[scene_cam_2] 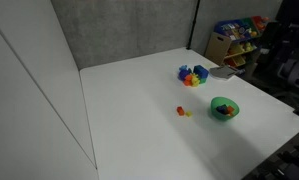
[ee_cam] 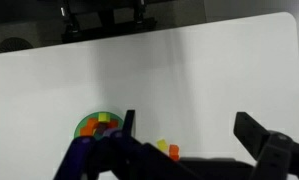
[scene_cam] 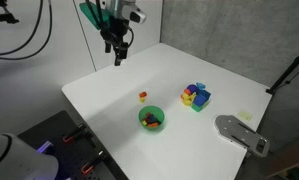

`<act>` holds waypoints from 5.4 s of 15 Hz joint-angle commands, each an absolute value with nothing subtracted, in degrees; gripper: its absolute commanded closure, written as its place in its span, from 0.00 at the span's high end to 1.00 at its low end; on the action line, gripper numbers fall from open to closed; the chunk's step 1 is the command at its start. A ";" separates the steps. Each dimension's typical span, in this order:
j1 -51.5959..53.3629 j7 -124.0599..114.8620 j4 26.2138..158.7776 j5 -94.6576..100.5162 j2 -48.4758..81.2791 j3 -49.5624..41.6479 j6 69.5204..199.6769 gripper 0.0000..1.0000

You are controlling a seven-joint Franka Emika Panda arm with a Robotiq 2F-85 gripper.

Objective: Put the yellow object inside the bowl

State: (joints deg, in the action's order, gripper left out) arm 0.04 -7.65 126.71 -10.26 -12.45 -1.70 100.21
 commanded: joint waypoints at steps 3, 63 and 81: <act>-0.45 -7.56 126.59 -10.33 -12.44 -1.26 100.10 1.00; 10.12 -16.05 96.59 0.32 55.07 -3.21 144.63 1.00; 10.99 -16.75 91.61 0.77 53.79 -4.04 138.14 0.10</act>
